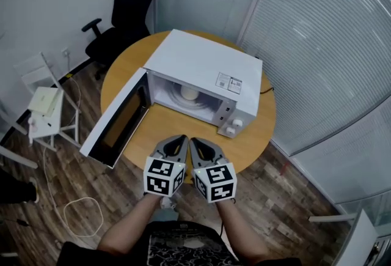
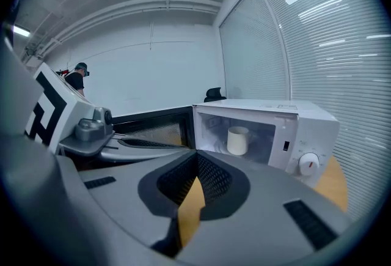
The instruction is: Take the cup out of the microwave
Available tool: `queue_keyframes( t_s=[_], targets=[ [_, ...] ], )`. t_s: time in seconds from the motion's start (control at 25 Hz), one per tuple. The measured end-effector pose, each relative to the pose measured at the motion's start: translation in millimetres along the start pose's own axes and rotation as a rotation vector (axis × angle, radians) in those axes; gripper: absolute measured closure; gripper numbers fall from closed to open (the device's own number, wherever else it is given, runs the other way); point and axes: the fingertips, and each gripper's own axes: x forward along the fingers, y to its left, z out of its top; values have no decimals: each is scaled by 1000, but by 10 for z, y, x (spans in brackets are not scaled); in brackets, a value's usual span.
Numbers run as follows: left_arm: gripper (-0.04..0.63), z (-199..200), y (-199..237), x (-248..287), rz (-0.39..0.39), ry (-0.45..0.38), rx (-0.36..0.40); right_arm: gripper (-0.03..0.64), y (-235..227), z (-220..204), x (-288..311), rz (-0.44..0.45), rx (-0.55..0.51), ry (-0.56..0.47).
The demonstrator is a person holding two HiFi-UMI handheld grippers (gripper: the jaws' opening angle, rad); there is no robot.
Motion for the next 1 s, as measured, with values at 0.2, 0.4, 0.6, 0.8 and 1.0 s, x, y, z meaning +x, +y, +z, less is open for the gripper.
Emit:
queue_keyframes(
  t_s=[0.2, 0.4, 0.6, 0.8, 1.0],
  targets=[
    [586, 32, 209, 164, -37, 12, 2, 601, -56, 93, 222, -44, 2, 7],
    [586, 54, 348, 282, -68, 15, 9, 601, -89, 169, 364, -77, 0, 7],
    [586, 97, 452, 398, -78, 1, 20, 601, -146, 187, 472, -97, 2, 8],
    [584, 144, 519, 486, -73, -21, 30, 601, -173, 209, 565, -94, 1, 1],
    [584, 162, 593, 659, -62, -24, 50, 601, -283, 209, 692, -87, 0, -7]
  ],
)
